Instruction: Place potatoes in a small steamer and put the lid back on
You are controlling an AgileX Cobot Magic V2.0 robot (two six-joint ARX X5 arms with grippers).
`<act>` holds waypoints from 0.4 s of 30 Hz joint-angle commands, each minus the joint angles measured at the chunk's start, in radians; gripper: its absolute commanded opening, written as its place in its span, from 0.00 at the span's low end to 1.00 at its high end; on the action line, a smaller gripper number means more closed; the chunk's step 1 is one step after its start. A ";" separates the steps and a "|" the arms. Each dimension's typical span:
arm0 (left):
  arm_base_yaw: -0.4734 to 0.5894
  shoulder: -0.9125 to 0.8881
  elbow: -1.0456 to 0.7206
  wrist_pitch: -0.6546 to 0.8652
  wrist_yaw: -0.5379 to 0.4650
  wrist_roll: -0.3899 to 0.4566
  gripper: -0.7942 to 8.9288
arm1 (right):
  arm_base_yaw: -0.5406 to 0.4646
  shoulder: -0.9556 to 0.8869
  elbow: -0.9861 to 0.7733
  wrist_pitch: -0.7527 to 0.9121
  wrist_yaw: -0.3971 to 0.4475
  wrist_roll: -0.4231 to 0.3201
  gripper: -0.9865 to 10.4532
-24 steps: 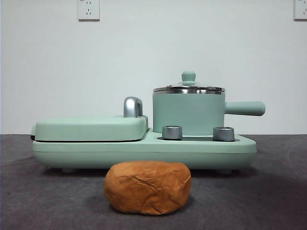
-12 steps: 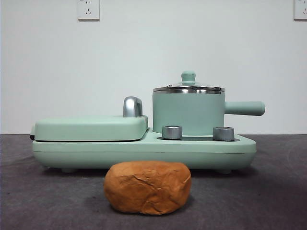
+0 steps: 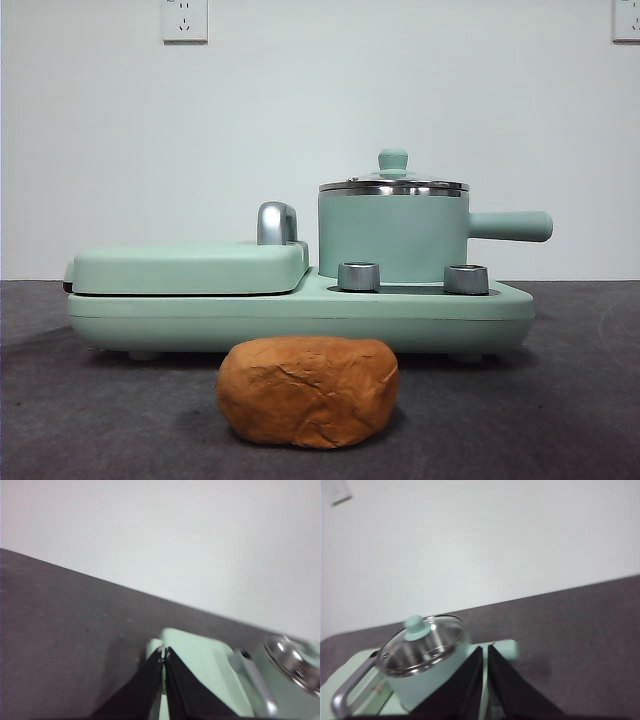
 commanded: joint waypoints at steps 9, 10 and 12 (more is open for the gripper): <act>0.000 0.278 0.251 -0.061 0.279 0.241 0.09 | 0.003 0.344 0.304 -0.168 -0.232 -0.344 0.10; 0.000 0.299 0.263 -0.062 0.299 0.251 0.09 | 0.005 0.372 0.323 -0.184 -0.242 -0.371 0.10; 0.000 0.351 0.290 -0.064 0.341 0.271 0.09 | 0.014 0.428 0.364 -0.216 -0.252 -0.427 0.10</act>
